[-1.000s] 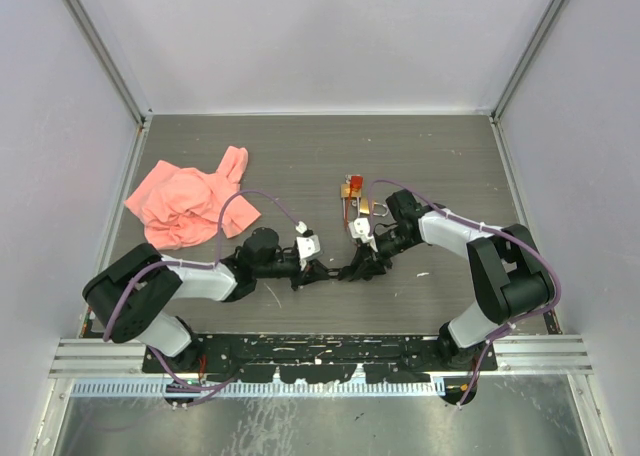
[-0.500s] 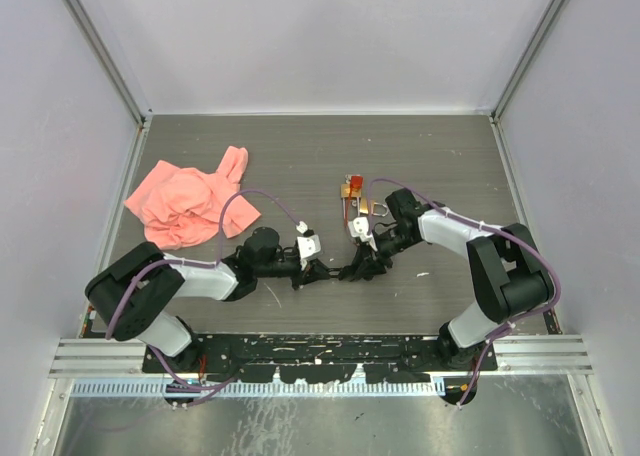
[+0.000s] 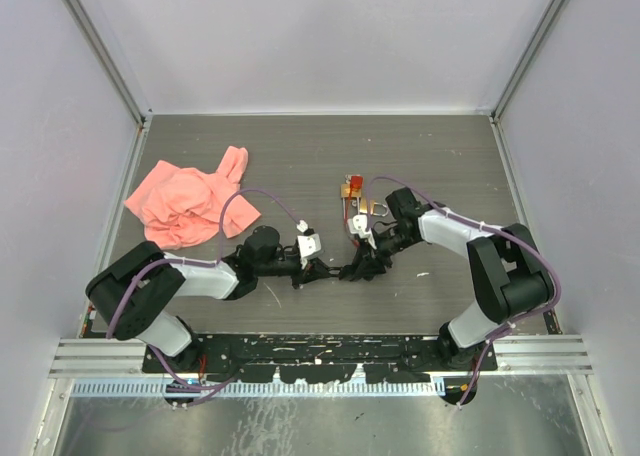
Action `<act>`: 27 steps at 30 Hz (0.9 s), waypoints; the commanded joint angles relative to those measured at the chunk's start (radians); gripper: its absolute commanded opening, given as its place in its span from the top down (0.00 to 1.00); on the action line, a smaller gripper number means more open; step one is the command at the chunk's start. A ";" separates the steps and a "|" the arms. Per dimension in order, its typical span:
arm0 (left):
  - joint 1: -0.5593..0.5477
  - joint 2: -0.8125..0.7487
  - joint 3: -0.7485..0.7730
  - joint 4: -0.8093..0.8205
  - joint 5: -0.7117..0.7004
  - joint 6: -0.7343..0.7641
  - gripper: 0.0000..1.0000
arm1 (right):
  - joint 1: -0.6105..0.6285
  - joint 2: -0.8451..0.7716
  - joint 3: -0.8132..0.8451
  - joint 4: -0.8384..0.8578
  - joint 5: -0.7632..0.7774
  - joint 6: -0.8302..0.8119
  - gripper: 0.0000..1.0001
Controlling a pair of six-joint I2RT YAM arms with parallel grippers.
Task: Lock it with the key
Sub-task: Lock the lock.
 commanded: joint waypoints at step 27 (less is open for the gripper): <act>-0.009 -0.066 0.021 0.017 -0.025 0.023 1.00 | 0.032 0.052 -0.031 -0.041 0.155 -0.033 0.99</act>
